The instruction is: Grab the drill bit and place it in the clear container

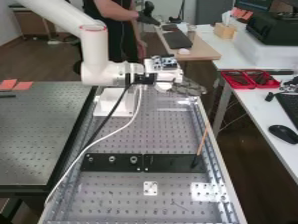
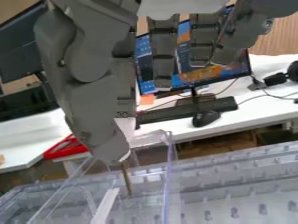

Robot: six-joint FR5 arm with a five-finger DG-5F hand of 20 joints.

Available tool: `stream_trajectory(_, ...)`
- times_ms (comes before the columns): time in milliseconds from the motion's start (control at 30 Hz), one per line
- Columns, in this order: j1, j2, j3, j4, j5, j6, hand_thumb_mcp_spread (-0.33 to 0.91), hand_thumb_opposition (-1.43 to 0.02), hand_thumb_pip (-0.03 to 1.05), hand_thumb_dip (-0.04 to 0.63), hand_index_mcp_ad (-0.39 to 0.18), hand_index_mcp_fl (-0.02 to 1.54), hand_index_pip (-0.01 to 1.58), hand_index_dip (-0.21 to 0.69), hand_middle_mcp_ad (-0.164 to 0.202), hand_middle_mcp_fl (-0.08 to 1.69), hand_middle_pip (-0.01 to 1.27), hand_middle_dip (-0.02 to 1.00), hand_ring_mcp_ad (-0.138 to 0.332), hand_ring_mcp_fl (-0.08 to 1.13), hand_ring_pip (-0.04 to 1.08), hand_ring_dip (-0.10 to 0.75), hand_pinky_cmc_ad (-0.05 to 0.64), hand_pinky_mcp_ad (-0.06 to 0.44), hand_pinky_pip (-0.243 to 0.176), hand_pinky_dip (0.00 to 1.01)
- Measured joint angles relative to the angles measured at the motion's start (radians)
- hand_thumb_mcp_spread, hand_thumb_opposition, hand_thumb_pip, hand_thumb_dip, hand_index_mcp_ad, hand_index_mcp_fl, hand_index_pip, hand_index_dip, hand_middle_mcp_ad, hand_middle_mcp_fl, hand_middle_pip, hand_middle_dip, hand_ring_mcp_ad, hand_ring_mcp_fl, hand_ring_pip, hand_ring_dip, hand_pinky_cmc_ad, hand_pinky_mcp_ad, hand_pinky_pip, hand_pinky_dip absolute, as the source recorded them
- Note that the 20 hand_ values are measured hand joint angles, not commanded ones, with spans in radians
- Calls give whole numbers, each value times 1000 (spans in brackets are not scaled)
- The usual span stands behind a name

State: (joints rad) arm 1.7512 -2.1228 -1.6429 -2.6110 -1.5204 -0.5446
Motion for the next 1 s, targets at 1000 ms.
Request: stream_trajectory(1000, 27, -29, 43, -13, 1, 23, 625, -942, 496, 298, -134, 583, 1299, 291, 99, 284, 140, 206, 190, 51, 110, 33, 295, 168, -89, 182)
